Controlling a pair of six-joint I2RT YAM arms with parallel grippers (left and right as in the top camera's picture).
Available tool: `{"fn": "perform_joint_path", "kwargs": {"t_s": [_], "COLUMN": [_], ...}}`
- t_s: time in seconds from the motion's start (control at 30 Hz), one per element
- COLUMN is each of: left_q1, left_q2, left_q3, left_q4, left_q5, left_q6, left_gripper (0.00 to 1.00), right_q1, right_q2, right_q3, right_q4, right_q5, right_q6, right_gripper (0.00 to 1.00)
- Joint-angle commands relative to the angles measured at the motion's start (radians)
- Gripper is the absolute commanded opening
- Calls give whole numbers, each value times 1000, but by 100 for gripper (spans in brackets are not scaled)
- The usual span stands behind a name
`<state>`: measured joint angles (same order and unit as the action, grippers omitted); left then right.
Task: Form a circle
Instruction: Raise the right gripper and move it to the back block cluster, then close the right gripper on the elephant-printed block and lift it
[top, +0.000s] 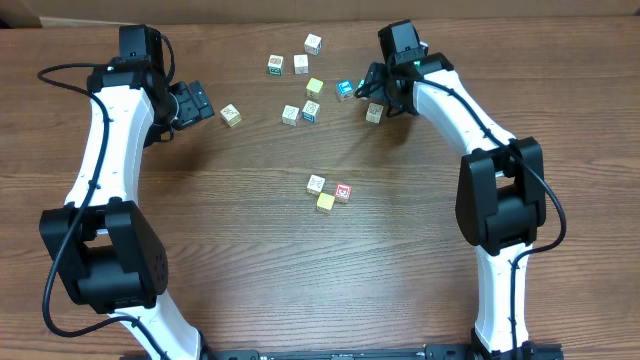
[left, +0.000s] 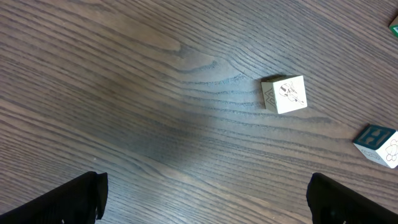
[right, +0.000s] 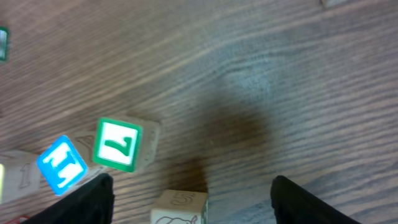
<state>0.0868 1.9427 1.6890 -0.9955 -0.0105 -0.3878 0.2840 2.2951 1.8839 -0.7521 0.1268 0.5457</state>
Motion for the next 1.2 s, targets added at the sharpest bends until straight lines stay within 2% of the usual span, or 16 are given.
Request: {"fn": "perform_joint_path", "kwargs": {"t_s": [0.0,0.1,0.17,0.37,1.17], "left_q1": [-3,-3,-3,-3,-3], "left_q2": [8,8,8,8,8], "left_q3": [16,16,16,16,16], "left_q4": [2,2,2,2,2], "left_q5": [7,7,7,7,7], "left_q6": [-9,-9,-9,-9,-9], "left_gripper": [99,100,100,100,100], "right_q1": [12,18,23,24,41], "right_q2": [19,19,19,19,19], "right_q3": [-24,-26,-26,-26,-26], "right_q4": [4,3,4,7,2], "right_q5": [0,0,0,0,0], "right_q6": [-5,-5,-5,-5,-5], "right_gripper": [77,74,67,56,58]}}
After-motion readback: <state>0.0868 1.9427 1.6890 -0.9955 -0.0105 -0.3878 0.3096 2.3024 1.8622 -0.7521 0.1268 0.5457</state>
